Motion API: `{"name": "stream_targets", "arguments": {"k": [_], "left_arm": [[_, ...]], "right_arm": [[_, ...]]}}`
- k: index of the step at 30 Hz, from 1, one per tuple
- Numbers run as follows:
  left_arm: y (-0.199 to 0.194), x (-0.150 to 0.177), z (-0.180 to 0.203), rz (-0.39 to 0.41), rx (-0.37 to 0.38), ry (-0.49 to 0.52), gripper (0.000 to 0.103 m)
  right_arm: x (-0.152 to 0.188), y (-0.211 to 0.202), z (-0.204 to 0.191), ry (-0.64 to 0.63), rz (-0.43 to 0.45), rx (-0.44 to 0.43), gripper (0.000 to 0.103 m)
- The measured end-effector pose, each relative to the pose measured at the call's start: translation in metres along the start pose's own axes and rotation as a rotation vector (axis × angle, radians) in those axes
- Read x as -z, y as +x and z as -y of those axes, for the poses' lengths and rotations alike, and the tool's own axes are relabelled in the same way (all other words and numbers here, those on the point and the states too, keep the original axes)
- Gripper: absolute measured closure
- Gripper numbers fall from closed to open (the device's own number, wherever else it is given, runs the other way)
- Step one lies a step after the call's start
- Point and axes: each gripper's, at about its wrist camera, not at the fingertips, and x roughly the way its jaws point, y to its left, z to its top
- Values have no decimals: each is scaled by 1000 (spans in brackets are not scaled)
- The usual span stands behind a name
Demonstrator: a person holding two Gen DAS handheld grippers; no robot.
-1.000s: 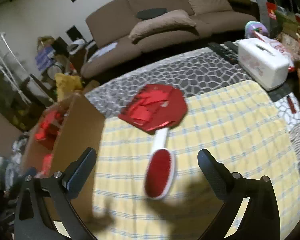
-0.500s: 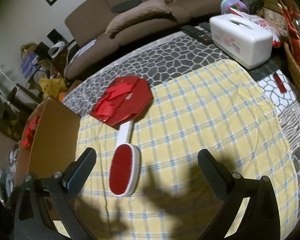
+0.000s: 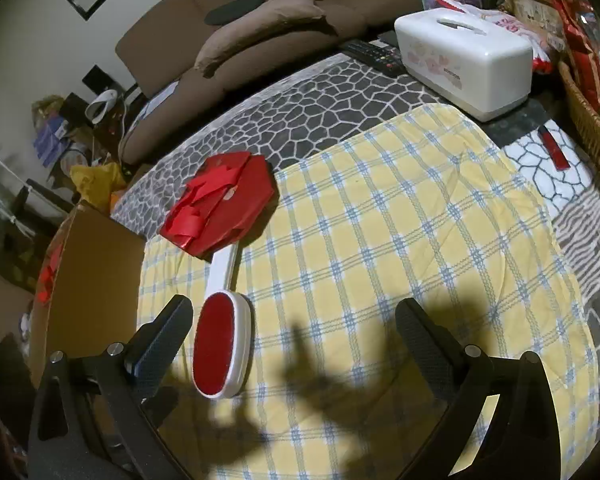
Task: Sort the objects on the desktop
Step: 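Lower the left tool onto the slipper brush and close on it, then lift the brush with the left tool while the right tool grasps its white handle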
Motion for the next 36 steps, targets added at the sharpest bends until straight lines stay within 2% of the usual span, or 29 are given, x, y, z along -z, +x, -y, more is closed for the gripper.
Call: {"name": "stream_targets", "arguments": {"k": [9, 13, 15, 17, 19, 21, 23, 27, 31, 36], "left_arm": [[45, 6, 12, -79, 1, 26, 0], [58, 8, 14, -83, 5, 25, 1], [61, 9, 12, -85, 38, 14, 9], [67, 8, 11, -99, 46, 9, 22], [68, 9, 10, -91, 43, 15, 23], [67, 9, 9, -84, 40, 14, 30], [65, 7, 6, -78, 64, 3, 46], [62, 6, 4, -92, 99, -24, 46], [57, 8, 2, -111, 153, -62, 46], [44, 9, 4, -121, 232, -94, 46]], "right_arm": [[1, 8, 6, 13, -17, 1, 0], [1, 8, 8, 15, -19, -2, 0], [1, 8, 9, 19, -22, -6, 0], [2, 9, 10, 28, -31, -17, 0], [3, 11, 11, 31, -39, -25, 0], [4, 13, 9, 31, -47, -38, 1], [7, 15, 7, 33, -57, -65, 1], [12, 22, -1, 42, -86, -132, 2], [19, 37, -10, 54, -149, -205, 17], [31, 59, -17, 91, -226, -261, 22]]}}
